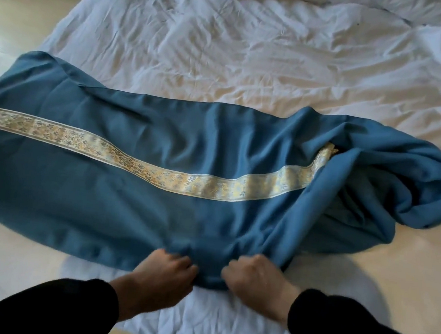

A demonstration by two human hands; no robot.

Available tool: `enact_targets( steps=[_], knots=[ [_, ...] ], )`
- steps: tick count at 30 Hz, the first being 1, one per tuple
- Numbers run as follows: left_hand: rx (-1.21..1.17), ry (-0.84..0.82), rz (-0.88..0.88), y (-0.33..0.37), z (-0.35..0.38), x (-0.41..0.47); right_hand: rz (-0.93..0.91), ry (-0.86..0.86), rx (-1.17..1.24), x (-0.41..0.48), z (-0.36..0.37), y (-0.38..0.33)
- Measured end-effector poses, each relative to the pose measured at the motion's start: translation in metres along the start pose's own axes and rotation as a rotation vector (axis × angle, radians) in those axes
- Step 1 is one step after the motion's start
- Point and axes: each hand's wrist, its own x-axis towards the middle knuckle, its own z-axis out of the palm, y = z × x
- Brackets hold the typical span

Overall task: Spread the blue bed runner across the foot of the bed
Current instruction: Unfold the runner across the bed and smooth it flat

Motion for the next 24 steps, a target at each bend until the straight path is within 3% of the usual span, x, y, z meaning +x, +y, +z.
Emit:
enact_targets(
  steps=[3, 8, 10, 12, 14, 16, 20, 24],
  knots=[
    [0.048, -0.162, 0.038, 0.013, 0.007, -0.003, 0.023, -0.085, -0.018, -0.007, 0.010, -0.015],
    [-0.036, -0.055, 0.000, 0.027, -0.003, 0.028, 0.318, 0.225, -0.130, -0.020, -0.005, 0.003],
    [-0.068, 0.004, -0.044, 0.040, -0.009, 0.053, 0.666, 0.311, -0.087, -0.036, -0.011, 0.024],
    [-0.079, 0.038, -0.108, 0.055, -0.013, 0.080, 1.153, 0.361, -0.002, -0.050, -0.016, 0.048],
    [-0.094, 0.068, -0.144, 0.072, -0.012, 0.106, 1.600, 0.339, 0.247, -0.064, -0.021, 0.072],
    [-0.108, 0.089, -0.157, 0.087, -0.009, 0.128, 1.835, 0.313, 0.582, -0.075, -0.024, 0.095],
    [-0.059, 0.160, -0.200, 0.107, -0.007, 0.164, 1.888, 0.391, 0.838, -0.095, -0.022, 0.137],
    [0.053, 0.215, -0.176, 0.125, -0.012, 0.193, 1.824, 0.429, 0.829, -0.117, -0.028, 0.156]
  ],
)
